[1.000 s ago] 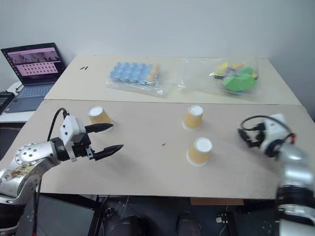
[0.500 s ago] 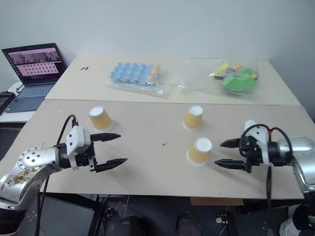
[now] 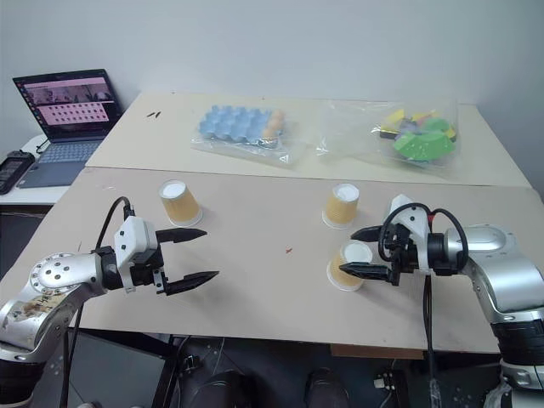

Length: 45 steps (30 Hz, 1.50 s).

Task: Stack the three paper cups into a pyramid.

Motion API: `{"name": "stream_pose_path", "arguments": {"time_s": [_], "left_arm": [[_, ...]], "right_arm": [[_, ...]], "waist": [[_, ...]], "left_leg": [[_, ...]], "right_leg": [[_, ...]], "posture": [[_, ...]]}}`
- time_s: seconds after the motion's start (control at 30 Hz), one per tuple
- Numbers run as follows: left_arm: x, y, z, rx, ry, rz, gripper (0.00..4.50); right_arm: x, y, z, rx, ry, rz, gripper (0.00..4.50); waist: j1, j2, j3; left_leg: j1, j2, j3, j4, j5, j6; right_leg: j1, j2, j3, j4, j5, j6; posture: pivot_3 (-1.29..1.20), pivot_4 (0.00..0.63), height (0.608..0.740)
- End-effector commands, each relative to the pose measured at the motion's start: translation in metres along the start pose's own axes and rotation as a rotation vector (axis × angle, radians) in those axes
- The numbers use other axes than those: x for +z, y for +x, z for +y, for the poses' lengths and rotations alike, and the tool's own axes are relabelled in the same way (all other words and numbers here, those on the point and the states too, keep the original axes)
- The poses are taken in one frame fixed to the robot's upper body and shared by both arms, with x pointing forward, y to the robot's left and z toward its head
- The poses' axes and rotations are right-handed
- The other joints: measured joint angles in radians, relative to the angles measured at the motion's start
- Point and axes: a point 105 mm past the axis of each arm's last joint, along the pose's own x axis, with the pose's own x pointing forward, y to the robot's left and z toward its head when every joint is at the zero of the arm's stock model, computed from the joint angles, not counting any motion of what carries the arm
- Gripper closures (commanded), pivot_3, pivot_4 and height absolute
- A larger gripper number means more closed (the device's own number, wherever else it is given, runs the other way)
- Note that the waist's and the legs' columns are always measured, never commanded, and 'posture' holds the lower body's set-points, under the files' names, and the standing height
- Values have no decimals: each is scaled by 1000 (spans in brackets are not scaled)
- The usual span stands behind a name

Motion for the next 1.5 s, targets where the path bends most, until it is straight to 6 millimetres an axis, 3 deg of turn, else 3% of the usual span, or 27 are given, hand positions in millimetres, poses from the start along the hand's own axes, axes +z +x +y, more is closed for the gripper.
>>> {"name": "stream_pose_path", "arguments": {"time_s": [0.03,0.27,0.47,0.7,0.97,1.0,1.07,1.13,1.27,1.5], "left_arm": [[9,-3,3,23,42,-6,0],[10,-3,7,37,43,-1,0],[10,-2,7,42,44,4,0],[11,-2,10,57,42,8,0],[6,-4,9,49,27,29,0],[6,-4,9,48,26,30,0],[5,-3,9,45,24,33,0],[4,-3,8,42,22,35,0],[2,-2,6,31,18,39,0],[2,-4,7,30,16,42,0]], "right_arm": [[14,1,2,11,-33,-33,776],[15,3,0,6,-35,-37,2993],[30,13,-4,13,-76,-69,2993],[27,13,-6,15,-75,-52,2993],[46,-19,5,0,-88,-109,2993],[46,-20,7,5,-79,-103,2497],[43,-21,11,6,-76,-86,2060],[40,-20,16,13,-59,-72,1231],[23,-20,26,40,-28,-22,19],[-2,-21,32,37,-18,57,19]], "waist": [[0,0,0],[0,0,0],[-3,0,0],[1,0,0],[3,0,0],[3,0,0],[3,0,0],[1,0,0],[2,-1,0],[3,-1,0]], "left_leg": [[0,0,0,0,0,0],[0,0,0,0,0,0],[0,0,0,0,0,0],[-1,0,0,0,0,0],[-1,0,0,0,0,0],[-1,0,0,0,0,0],[0,0,-1,0,0,0],[0,0,-1,0,0,0],[0,0,-1,1,0,0],[0,0,-1,1,0,0]], "right_leg": [[0,0,0,0,0,0],[0,0,0,0,0,0],[0,0,0,1,0,0],[0,0,-1,0,0,0],[0,0,-1,0,0,0],[0,0,-1,0,0,0],[0,0,-1,0,0,0],[1,0,-1,0,0,0],[0,0,-1,0,0,0],[1,0,-1,0,0,0]], "posture": [[0,150,733],[0,150,733],[0,150,733],[0,150,733],[0,150,733],[0,150,733],[0,150,733],[0,150,733],[0,150,733],[0,150,733]]}}
